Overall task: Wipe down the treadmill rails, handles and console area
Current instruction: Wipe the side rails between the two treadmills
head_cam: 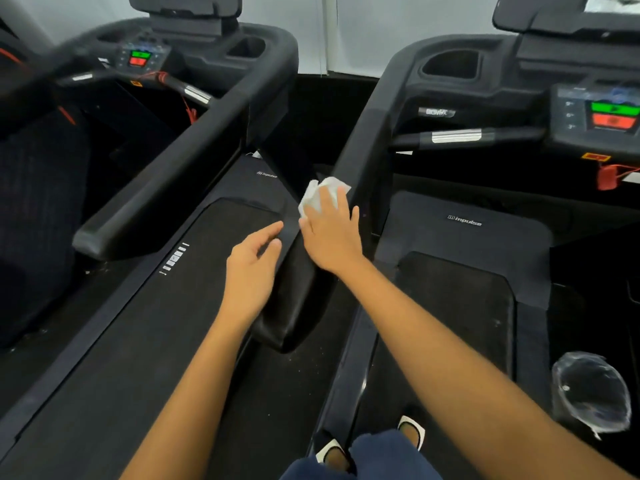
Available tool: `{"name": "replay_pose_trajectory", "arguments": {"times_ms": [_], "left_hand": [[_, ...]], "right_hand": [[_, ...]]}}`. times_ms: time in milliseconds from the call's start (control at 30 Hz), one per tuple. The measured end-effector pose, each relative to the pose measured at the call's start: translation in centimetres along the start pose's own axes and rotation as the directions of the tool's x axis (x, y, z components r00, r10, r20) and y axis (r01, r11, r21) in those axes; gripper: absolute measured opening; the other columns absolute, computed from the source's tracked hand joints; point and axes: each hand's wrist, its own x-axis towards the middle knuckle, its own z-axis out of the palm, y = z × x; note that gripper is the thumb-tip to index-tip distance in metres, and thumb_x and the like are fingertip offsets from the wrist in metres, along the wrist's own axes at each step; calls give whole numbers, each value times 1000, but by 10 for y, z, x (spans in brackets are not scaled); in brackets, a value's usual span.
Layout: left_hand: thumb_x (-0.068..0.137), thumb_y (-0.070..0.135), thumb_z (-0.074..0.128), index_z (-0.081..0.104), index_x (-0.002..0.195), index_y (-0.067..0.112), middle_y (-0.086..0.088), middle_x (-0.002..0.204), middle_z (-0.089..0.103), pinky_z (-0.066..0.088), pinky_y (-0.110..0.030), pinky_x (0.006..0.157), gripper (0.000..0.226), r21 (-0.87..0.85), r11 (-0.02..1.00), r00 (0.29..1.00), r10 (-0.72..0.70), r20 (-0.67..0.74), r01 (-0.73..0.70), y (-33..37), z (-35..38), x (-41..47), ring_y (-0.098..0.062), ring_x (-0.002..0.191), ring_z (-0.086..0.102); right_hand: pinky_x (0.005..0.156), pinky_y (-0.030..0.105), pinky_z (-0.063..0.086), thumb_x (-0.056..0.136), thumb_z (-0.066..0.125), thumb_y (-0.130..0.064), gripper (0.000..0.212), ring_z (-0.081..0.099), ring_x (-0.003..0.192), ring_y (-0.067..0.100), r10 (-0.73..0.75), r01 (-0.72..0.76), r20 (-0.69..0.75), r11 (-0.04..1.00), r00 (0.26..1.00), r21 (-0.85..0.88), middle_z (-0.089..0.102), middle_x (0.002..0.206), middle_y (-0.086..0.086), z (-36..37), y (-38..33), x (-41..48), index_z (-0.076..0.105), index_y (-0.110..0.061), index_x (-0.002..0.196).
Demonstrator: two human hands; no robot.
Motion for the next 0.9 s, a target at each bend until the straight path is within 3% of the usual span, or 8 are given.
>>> {"name": "replay_pose_trajectory", "arguments": {"times_ms": [100,200,400,533,633,733,800,900], "left_hand": [[96,19,50,56,134,23,14,127,59,40,-20,102,38,-7,1000,1000,-20,8,20,6,15,10,3,116,52],[96,18,49,53,135,23,11,133,54,36,-3,89,40,39,999,998,-14,63,12,15,34,24,1,120,48],[97,9,42,61,121,17,9,120,58,42,-16,95,32,100,993,995,57,82,-65,25,59,40,-2,109,52],[98,14,43,51,136,19,5,138,50,34,-20,103,39,110,994,998,-19,60,12,21,63,42,-9,128,45],[99,19,45,40,145,17,3,148,41,28,-26,112,46,114,991,992,-86,94,76,17,59,43,-10,136,37],[99,21,46,39,146,16,2,148,43,30,-29,113,47,83,988,983,-138,118,128,16,56,46,-12,136,38],[97,24,46,45,141,14,2,140,51,34,-32,111,45,90,985,981,-158,115,148,15,56,47,-14,131,44],[98,21,44,59,112,27,18,107,54,35,-25,93,21,119,982,981,-161,106,148,17,57,47,2,99,50]], "right_hand": [[116,56,4,101,33,-33,44,2,146,26,-122,119,13,981,992,153,20,153,-2,3,-17,-62,35,-26,144],[117,49,-5,103,27,-34,43,-4,148,19,-179,165,70,971,981,173,17,157,-9,3,-4,-63,38,-30,145],[115,59,17,100,38,-27,35,7,146,23,-36,35,55,999,998,12,25,152,-2,-8,22,14,49,-26,133],[120,52,9,97,43,-21,58,-8,149,24,5,-5,4,990,1000,139,6,161,1,-2,-6,-33,21,-24,152],[119,40,-7,103,32,-25,55,-23,145,12,-95,70,43,912,994,404,-5,162,-11,4,-22,-108,10,-24,154],[118,36,-10,105,26,-32,56,-26,144,7,-116,70,85,904,990,421,-15,160,-16,6,-7,-111,0,-25,155],[120,43,-4,104,25,-32,54,-20,147,13,-27,-1,62,916,998,402,-9,162,-9,7,4,-71,9,-20,155],[118,57,13,102,28,-30,47,-5,147,24,124,-123,22,924,992,363,4,160,-1,8,25,0,36,-7,143]]}}
